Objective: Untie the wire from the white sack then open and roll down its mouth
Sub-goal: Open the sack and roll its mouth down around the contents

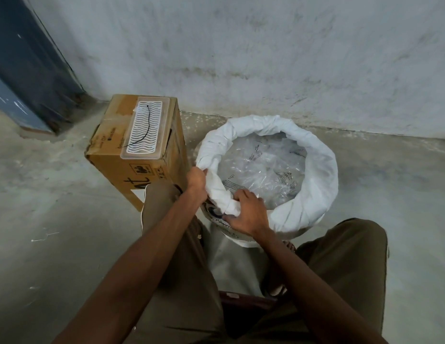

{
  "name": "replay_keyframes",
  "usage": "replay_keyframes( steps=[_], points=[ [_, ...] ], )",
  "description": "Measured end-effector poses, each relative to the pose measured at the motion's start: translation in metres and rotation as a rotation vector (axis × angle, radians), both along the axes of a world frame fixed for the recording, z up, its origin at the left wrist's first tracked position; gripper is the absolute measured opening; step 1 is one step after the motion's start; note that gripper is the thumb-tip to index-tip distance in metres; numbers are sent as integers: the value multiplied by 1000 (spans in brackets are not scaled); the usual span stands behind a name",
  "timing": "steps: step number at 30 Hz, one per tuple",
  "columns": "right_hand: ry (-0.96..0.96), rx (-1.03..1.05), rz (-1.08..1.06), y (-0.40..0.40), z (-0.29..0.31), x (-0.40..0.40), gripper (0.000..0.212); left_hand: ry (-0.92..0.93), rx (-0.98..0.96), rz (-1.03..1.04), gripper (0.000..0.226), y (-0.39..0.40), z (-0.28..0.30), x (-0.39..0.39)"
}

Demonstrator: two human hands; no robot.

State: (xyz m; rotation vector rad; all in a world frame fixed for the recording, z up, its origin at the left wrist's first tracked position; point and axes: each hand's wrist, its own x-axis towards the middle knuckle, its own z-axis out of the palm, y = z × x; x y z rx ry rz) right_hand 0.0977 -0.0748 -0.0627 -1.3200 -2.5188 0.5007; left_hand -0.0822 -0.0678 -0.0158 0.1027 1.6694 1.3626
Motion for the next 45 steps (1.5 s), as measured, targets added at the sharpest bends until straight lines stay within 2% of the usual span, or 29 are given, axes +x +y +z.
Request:
replay_keyframes(
  steps=[2,4,6,9,11,14,15,16,17,19,21,24,28,29,31,35,37,38,40,42,43,45],
  points=[
    [101,-134,-4,4,6,-4,66,-177,46,96,40,-1,6,-11],
    [178,-281,45,7,11,-11,68,-272,27,77,37,-4,5,-17],
    [242,-327,60,8,14,-17,50,-309,25,-8,35,-9,2,-16],
    [210,-198,-25,11,17,-29,25,-309,87,-115,49,-5,-1,-18],
    [120,-91,-72,9,17,-36,19,-46,46,-157,66,1,-7,-26],
    [-60,142,-6,-2,6,-42,29,732,-206,-333,97,0,-21,-31],
    [-111,217,43,-7,-1,-41,31,946,-257,-397,97,-1,-26,-27],
    [-156,282,90,-12,-8,-40,33,1057,-242,-436,91,0,-30,-23],
    [-182,346,125,-14,-13,-40,35,1068,-203,-450,81,5,-31,-22],
    [-190,429,160,-14,-19,-43,36,940,-149,-387,58,15,-30,-26],
    [-170,417,176,-12,-19,-46,37,696,-132,-248,41,23,-27,-34],
    [-33,181,138,-9,-16,-40,39,313,-105,-89,23,28,-27,-40],
    [250,-251,-98,10,-4,-37,50,-208,30,66,34,31,-20,-45],
    [298,-353,-128,15,0,-40,52,-267,63,91,37,30,-18,-45],
    [279,-456,-78,22,5,-47,54,-308,100,134,40,29,-16,-42],
    [217,-383,11,23,5,-59,35,-288,55,59,35,30,-13,-36],
    [214,-356,-22,20,4,-63,32,-99,-4,-72,41,30,-15,-34],
    [201,-326,-44,18,4,-66,32,83,-9,-150,51,30,-19,-33],
    [141,-234,-83,12,1,-74,29,593,-88,-315,80,26,-26,-28],
    [46,-120,-96,5,-3,-82,21,1055,-176,-340,98,24,-34,-26],
    [-11,-65,-82,2,-6,-84,19,1166,-177,-350,96,27,-35,-28],
    [-103,-15,-45,-3,-13,-86,22,1152,-167,-447,80,38,-35,-34]
  ],
)
